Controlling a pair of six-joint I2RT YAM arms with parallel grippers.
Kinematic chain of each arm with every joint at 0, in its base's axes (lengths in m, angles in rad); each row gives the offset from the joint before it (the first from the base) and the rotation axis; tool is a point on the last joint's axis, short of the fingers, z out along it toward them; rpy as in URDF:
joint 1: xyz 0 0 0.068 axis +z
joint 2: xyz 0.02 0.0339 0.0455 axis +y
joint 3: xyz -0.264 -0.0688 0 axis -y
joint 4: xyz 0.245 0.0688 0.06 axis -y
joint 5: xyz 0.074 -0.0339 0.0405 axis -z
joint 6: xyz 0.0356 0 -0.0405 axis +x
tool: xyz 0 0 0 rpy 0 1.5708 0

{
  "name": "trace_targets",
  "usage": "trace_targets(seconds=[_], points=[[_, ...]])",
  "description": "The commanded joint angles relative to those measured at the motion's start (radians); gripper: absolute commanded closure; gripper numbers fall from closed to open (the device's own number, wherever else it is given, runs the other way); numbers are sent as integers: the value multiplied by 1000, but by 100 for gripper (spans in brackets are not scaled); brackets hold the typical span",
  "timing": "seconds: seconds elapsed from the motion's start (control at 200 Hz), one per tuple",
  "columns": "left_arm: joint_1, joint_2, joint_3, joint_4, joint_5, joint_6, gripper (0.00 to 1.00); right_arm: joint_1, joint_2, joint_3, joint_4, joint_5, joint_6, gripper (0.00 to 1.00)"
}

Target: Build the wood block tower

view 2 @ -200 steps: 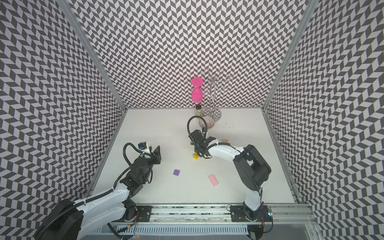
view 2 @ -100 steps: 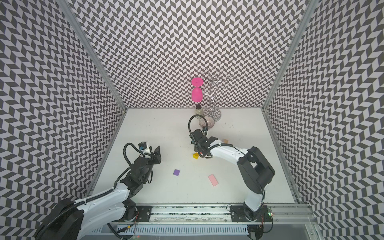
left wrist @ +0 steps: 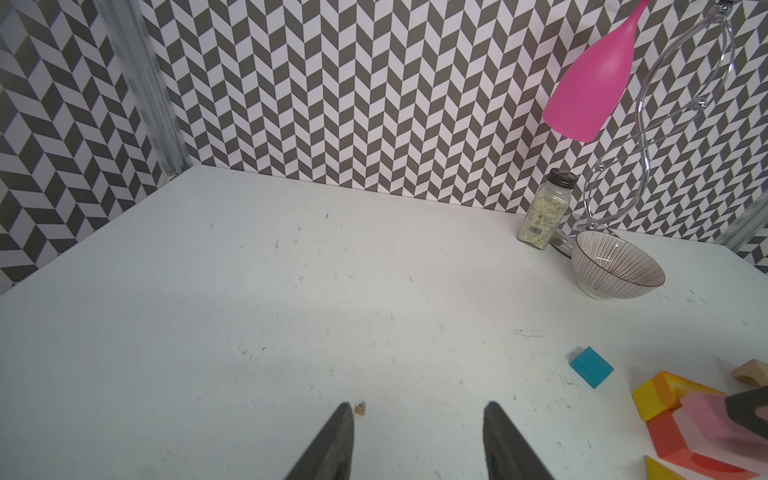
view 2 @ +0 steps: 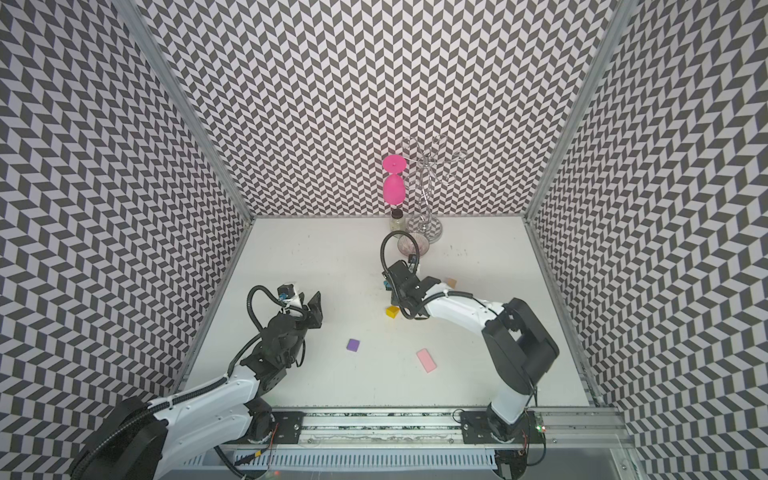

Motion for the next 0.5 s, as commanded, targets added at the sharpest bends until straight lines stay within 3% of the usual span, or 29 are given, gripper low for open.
trace_targets(seconds=[0.0,0.115,0.225,0.351,0.496], points=[[-8,12,17,27,144,-5,48,-7,-123,-105,84,38,2,39],[-13,58,37,73,357,-26,48,-8,-209,-259,191,9,7,48],[-41,140,86,92,470,-27,48,-11,-261,-378,286,-7,20,52],[-103,251,157,92,490,-2,49,-23,-257,-461,413,-73,2,62],[-165,359,242,63,473,24,49,-42,-197,-468,469,-125,-30,64]])
